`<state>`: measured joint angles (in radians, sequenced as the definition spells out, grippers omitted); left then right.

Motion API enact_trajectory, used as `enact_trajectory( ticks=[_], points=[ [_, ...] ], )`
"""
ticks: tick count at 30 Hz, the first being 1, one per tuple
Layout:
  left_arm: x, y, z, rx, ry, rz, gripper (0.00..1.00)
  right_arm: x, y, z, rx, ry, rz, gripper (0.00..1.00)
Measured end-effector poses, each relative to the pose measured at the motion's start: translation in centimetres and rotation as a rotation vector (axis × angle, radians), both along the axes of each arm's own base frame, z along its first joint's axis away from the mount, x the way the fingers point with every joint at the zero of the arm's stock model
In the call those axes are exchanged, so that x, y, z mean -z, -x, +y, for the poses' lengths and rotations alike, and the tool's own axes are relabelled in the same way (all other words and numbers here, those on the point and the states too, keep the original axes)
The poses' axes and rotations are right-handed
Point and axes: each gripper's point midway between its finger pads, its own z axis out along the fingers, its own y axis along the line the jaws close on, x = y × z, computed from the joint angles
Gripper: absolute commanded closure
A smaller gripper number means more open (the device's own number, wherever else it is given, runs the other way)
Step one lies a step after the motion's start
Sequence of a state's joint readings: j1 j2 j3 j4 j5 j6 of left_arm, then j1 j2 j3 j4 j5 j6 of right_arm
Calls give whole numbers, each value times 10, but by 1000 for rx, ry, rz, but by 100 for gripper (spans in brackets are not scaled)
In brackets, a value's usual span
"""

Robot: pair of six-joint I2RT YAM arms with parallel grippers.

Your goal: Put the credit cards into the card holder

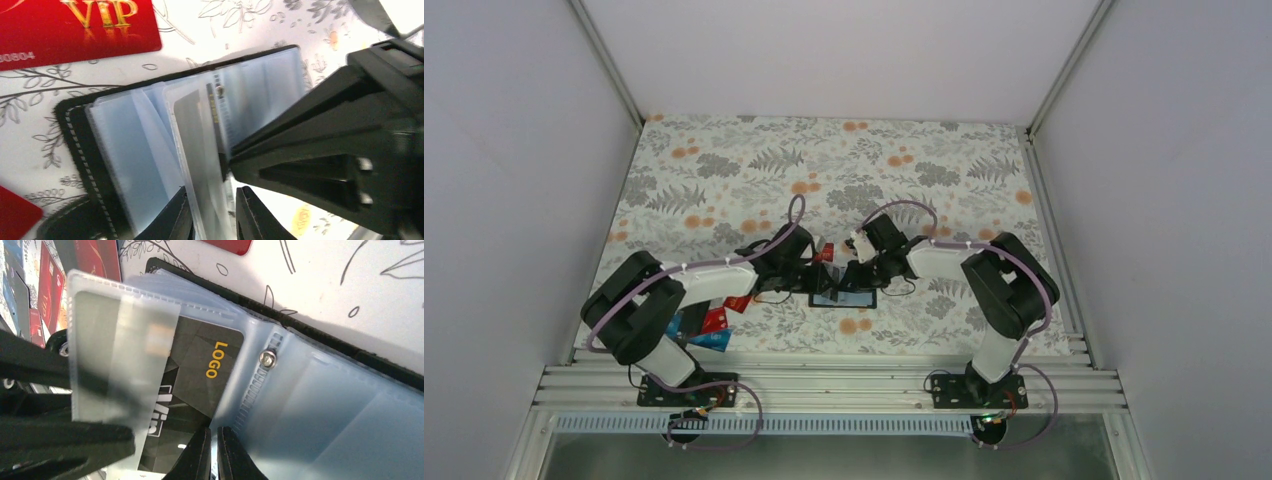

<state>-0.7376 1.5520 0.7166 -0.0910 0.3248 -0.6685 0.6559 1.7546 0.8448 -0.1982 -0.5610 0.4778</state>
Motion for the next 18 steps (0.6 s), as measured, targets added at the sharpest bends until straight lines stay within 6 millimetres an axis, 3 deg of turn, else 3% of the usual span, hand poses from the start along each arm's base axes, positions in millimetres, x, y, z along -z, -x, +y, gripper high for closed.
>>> enact_trajectory(
  ticks=[5,10,18],
  points=[
    [9,-2,8,-31,-67,12,95,0,0,-1,5,0,3,92],
    [-2,-9,1,-37,-105,-21,98,-5,-1,-2,7,-8,-1,90],
    [-6,-24,5,-65,-273,-49,98,-51,-16,-15,56,-46,-105,79]
  ],
)
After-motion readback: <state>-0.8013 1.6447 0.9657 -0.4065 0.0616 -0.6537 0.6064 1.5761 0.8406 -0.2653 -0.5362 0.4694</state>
